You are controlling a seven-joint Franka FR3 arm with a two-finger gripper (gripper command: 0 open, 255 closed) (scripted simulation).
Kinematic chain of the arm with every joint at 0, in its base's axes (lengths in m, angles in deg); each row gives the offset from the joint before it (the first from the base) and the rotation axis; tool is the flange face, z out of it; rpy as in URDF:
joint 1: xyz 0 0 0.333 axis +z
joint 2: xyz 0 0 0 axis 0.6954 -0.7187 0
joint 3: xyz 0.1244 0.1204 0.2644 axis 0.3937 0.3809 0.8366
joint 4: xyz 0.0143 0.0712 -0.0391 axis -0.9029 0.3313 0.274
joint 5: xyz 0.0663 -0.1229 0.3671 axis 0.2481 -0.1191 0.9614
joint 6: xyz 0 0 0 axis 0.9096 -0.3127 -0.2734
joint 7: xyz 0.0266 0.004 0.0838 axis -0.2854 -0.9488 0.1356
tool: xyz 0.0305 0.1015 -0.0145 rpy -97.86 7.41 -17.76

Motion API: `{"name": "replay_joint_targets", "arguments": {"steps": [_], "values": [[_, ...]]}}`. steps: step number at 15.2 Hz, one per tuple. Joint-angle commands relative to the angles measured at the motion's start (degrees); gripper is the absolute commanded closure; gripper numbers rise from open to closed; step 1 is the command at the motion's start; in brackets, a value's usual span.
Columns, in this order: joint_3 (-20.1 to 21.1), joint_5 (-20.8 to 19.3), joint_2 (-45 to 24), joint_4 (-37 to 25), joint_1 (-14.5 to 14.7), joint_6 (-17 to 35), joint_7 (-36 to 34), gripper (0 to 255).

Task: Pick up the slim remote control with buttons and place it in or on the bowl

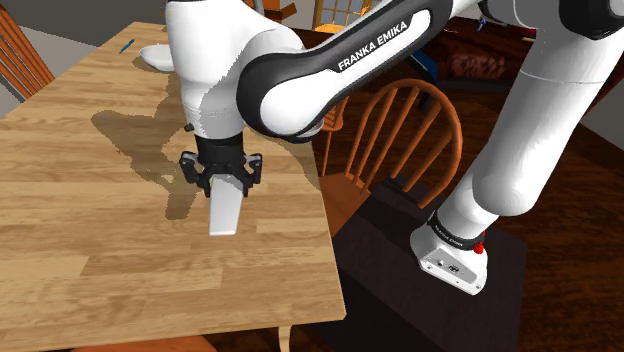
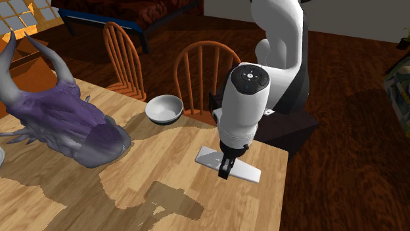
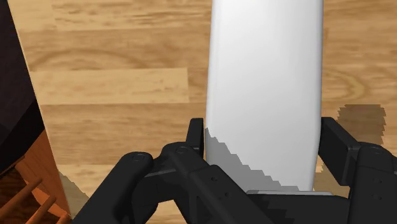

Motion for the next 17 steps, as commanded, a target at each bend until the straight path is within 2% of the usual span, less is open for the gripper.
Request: {"name": "replay_joint_targets", "arguments": {"steps": [1, 5, 11, 17], "values": [[0.24, 0.77, 0.80, -0.82, -0.25, -1.38, 0.56, 255], [0.55, 1.90, 2.01, -2.04, -0.58, -3.43, 1.34, 255], [-1.95, 6.93, 8.07, 3.63, -6.93, -1.74, 12.23, 255], [-5.84, 9.78, 11.56, 6.83, -11.74, -1.03, 22.31, 255]]}}
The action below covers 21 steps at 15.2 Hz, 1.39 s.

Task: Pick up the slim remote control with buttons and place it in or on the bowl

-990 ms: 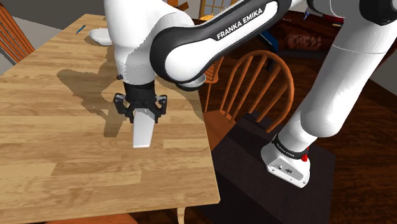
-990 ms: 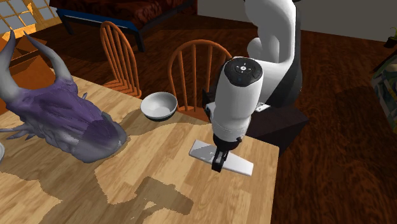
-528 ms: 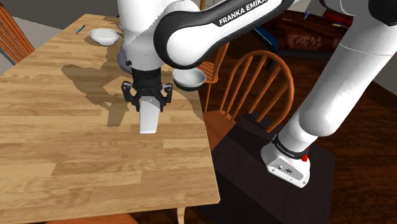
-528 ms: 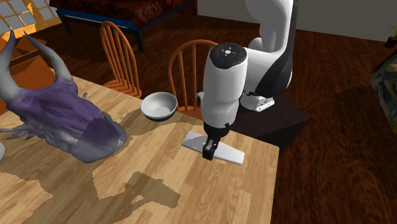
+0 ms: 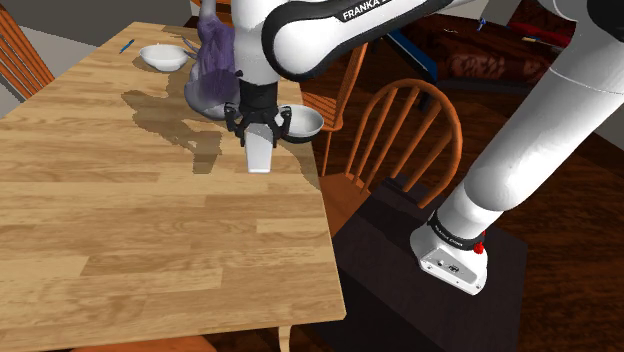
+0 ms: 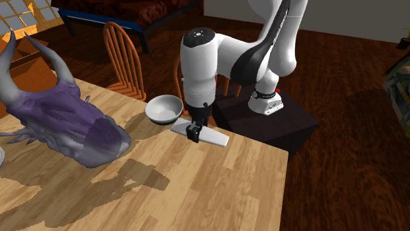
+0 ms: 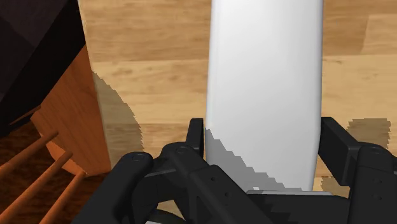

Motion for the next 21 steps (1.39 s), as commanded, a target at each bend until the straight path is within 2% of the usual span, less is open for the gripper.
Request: {"name": "replay_joint_targets", "arguments": {"steps": [1, 10, 20, 21], "values": [[-1.37, 0.69, 0.90, 1.07, -1.50, 0.42, 3.32, 255], [-7.64, 0.81, 0.78, 0.83, -7.78, 0.34, 15.94, 255], [-14.06, -1.82, -5.20, -6.26, -14.57, -1.29, 27.98, 255], [-14.07, -2.00, -5.52, -5.83, -14.56, -0.58, 27.86, 255]]}}
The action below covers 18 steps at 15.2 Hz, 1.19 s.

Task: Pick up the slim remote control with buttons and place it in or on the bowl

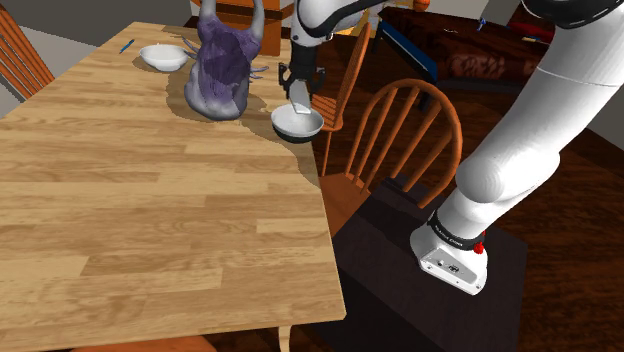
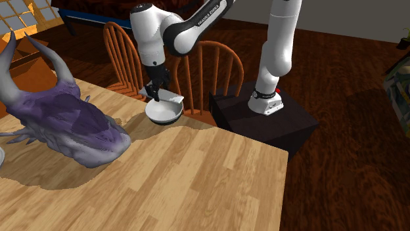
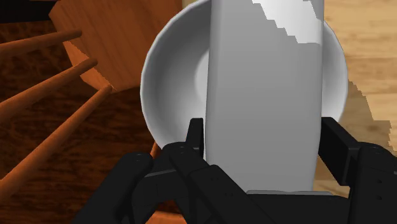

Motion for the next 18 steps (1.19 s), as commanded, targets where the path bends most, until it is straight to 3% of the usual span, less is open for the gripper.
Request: {"name": "replay_joint_targets", "arguments": {"steps": [1, 13, 18], "values": [[-0.25, -0.29, -0.58, 0.68, -0.25, 1.23, 0.44, 255], [-0.82, -3.03, -5.29, 4.59, 0.31, 9.39, -1.42, 255], [-0.82, -3.03, -5.29, 4.59, 0.32, 9.39, -1.42, 255]]}}
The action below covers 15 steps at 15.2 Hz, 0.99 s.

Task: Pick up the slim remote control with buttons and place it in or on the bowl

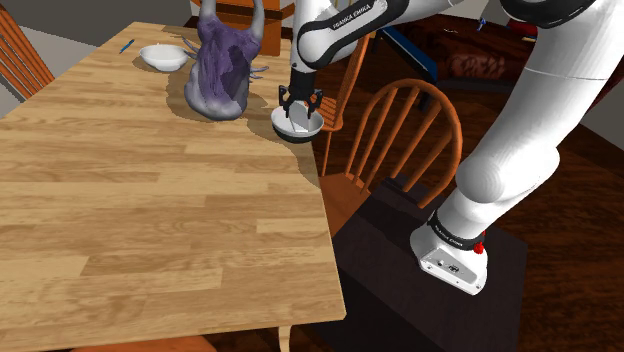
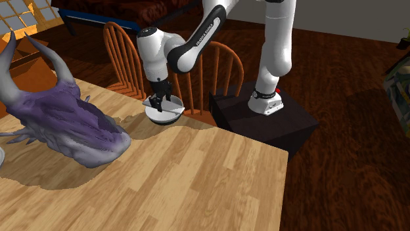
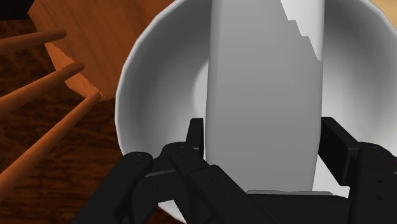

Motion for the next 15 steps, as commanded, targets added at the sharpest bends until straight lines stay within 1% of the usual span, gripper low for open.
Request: {"name": "replay_joint_targets", "arguments": {"steps": [1, 2, 3, 8, 12, 15], "values": [[0.00, -0.01, -0.01, -0.01, 0.00, 0.02, -0.01, 255], [0.00, -0.01, -0.01, -0.01, 0.00, 0.02, -0.01, 255], [0.00, -0.01, -0.01, -0.01, 0.00, 0.03, -0.01, 0], [0.00, -0.01, 0.00, 0.00, 0.00, 0.03, -0.01, 0], [0.55, 2.33, 4.01, -2.91, -0.53, -6.50, 1.59, 0], [0.53, 2.34, 4.01, -2.91, -0.52, -6.50, 1.59, 0]]}}
